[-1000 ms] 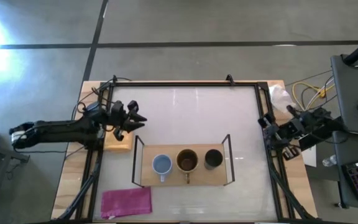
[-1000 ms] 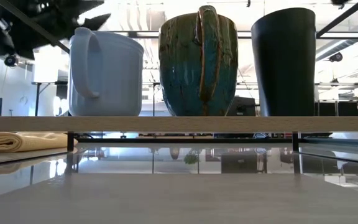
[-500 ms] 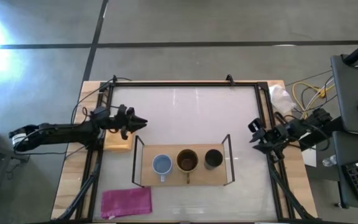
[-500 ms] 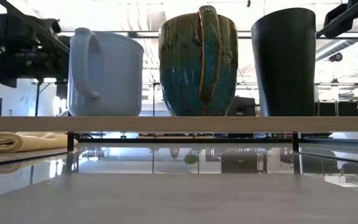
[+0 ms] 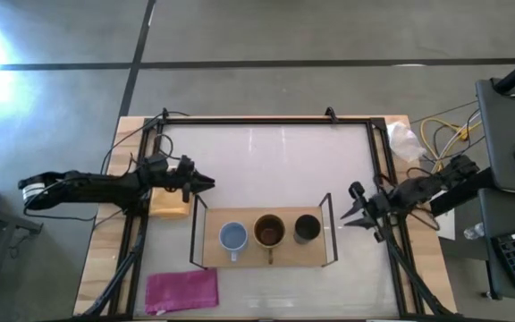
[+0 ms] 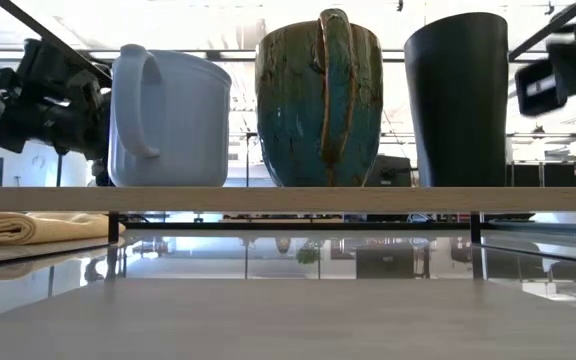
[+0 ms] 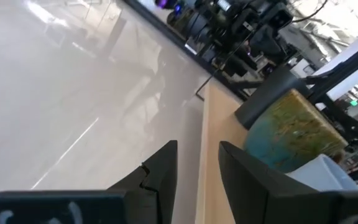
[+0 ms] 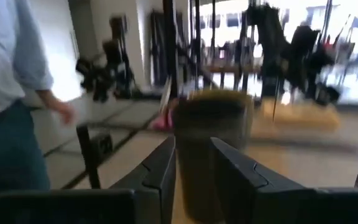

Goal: Stack small to large cups/mugs on shelf
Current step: Return to Home Position

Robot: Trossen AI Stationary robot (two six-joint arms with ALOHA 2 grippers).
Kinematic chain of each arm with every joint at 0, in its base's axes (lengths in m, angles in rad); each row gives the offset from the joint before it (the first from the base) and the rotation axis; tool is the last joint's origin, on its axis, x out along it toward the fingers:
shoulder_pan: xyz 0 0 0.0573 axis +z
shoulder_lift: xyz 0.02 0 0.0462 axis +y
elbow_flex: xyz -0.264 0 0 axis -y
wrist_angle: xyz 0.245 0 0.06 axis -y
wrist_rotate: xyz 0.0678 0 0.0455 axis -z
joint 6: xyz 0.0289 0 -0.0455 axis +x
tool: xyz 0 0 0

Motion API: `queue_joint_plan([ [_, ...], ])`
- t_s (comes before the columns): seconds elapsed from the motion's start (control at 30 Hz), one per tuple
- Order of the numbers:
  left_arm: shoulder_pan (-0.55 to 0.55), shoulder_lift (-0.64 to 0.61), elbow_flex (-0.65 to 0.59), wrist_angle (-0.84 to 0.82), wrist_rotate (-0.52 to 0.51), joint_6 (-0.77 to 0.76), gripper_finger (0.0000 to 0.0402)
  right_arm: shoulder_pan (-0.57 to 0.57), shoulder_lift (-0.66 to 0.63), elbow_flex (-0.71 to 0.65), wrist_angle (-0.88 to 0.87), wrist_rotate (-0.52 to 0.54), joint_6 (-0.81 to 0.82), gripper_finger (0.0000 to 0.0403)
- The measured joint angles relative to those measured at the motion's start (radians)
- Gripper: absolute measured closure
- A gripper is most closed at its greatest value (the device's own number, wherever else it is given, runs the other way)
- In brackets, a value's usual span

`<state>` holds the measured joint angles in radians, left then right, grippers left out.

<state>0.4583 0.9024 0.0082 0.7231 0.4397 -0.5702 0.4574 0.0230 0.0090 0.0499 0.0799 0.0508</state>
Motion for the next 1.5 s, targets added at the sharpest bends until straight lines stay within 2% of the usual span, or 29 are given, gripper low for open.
queue_joint_plan([
  [0.27,0.0,0.1,0.001,0.001,0.0,0.0,0.0298,0.0,0.045,0.001,-0.032,-0.001,0.185,0.0319],
  [0.9,-0.001,0.307,0.003,0.015,0.0,0.009,0.0298,0.0,0.058,0.001,-0.033,-0.001,0.181,0.0321],
  [1.5,-0.001,0.367,0.001,0.178,0.001,-0.004,0.0298,0.0,0.058,0.001,-0.034,-0.001,0.182,0.0321],
])
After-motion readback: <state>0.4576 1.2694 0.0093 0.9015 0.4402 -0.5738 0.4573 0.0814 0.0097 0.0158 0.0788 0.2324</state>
